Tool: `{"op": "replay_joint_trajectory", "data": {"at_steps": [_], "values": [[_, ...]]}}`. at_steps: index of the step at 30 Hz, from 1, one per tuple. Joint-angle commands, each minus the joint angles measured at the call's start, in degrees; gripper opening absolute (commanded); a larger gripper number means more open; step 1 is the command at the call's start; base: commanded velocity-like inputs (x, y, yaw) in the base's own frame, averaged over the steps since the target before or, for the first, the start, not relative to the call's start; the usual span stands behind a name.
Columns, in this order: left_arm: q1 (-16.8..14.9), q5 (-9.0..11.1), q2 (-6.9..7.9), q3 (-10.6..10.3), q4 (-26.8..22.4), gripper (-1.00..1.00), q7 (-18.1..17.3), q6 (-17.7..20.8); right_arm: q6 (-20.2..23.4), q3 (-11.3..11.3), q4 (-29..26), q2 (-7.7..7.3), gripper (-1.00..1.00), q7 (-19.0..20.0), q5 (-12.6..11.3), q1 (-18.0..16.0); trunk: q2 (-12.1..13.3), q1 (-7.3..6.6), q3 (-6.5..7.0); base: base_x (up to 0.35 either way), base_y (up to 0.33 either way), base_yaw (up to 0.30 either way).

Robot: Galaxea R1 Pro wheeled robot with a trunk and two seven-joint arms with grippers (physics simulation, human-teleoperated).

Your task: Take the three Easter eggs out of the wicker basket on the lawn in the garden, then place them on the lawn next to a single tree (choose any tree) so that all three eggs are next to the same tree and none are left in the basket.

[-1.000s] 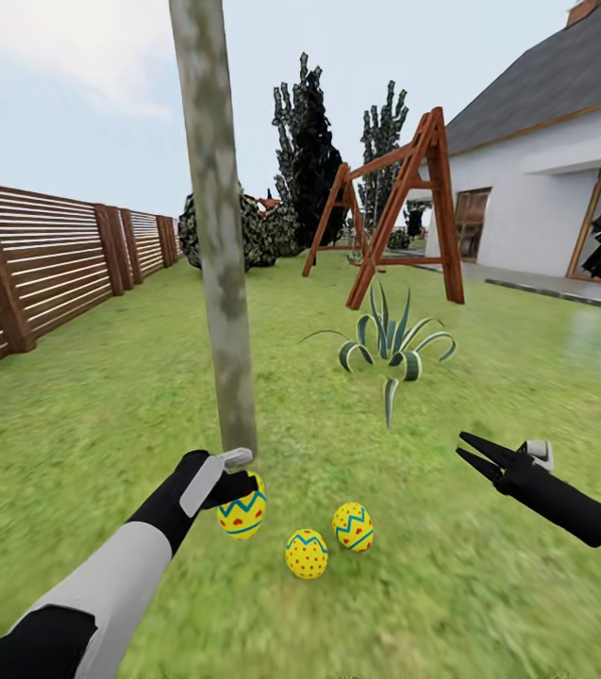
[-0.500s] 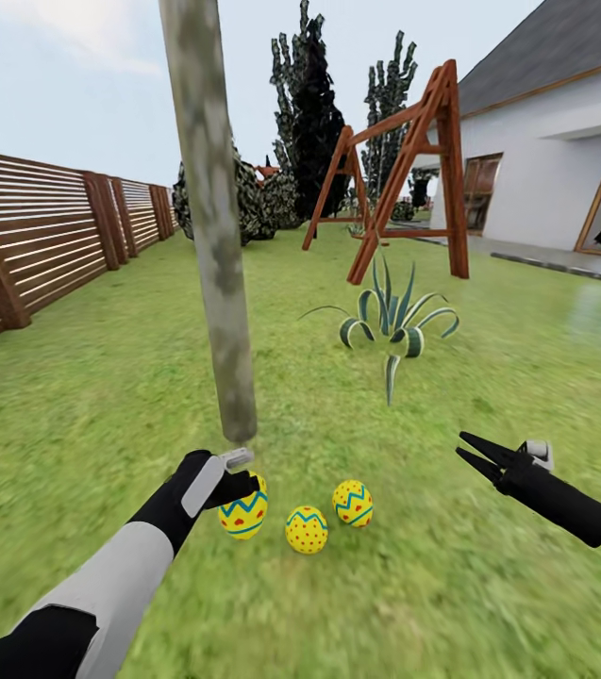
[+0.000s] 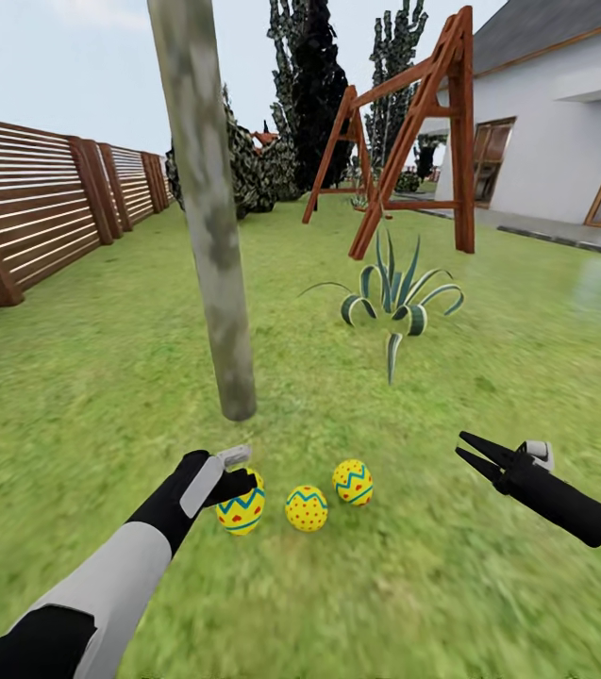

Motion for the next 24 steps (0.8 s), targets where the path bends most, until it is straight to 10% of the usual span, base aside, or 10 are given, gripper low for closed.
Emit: {"op": "replay_joint_trajectory", "data": {"at_steps": [1, 24], "values": [[0.0, 0.6, 0.05, -0.8, -0.1, -1.00, 0.6, -0.8, 0.2, 0.0, 0.0, 0.01, 1.00, 0.3, 0.2, 0.0, 0.0, -0.01, -0.14, 0.000, 0.000, 0.000], [0.1, 0.6, 0.15, -3.7, 0.0, -1.00, 0.6, -6.1, 0.2, -0.1, 0.0, 0.01, 1.00, 0.3, 0.2, 0.0, -0.1, 0.17, -2.95, 0.062, 0.000, 0.000]]}}
